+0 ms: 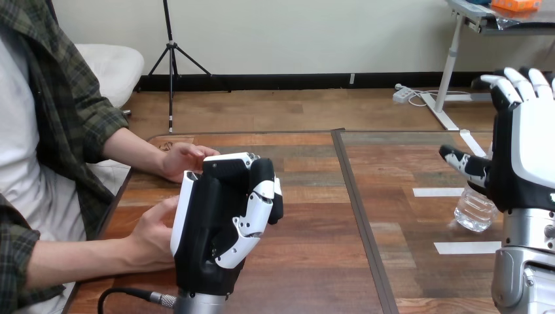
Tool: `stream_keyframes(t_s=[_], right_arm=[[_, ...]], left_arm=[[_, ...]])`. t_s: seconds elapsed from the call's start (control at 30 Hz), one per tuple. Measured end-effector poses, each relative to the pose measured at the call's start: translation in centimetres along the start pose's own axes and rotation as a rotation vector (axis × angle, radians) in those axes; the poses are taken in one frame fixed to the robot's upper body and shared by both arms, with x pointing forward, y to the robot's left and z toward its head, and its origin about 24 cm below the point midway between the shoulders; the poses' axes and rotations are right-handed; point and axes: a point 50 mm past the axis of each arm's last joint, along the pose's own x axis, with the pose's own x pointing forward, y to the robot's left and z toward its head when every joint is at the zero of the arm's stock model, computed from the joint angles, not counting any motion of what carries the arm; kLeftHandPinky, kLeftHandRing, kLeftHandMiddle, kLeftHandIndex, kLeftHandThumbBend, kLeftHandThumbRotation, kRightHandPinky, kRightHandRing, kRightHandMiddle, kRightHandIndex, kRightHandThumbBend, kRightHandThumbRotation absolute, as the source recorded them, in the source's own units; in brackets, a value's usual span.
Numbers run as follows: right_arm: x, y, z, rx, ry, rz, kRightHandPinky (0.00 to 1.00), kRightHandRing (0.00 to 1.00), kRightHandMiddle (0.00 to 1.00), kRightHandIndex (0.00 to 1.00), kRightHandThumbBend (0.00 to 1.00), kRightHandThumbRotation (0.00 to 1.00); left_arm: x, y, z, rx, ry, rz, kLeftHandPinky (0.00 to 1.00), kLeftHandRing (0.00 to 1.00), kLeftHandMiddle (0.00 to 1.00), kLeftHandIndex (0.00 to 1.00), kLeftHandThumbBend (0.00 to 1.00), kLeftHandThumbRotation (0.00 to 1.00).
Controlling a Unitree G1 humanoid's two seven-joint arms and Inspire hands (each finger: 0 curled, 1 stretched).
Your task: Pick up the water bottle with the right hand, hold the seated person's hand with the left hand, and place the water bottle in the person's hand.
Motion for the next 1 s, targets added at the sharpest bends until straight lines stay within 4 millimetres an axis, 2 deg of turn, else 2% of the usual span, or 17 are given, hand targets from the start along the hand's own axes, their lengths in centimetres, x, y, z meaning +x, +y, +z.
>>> stream_keyframes(t_s=[0.67,1.0], right_arm=[[0.8,1.2,-1.3,-0.026,0.05,0.077,0.93,0.92,0.86,0.73,0.8,0.05],[1.3,1.9,-1.5,-0.047,0.047,0.12,0.97,0.94,0.88,0.74,0.79,0.07]], left_arm=[[0.0,0.1,0.0,-0.004,-0.003,0.005,0.06,0.1,0.19,0.26,0.02,0.0],[0.0,0.1,0.0,-0.004,-0.002,0.005,0.07,0.11,0.2,0.27,0.04,0.0]])
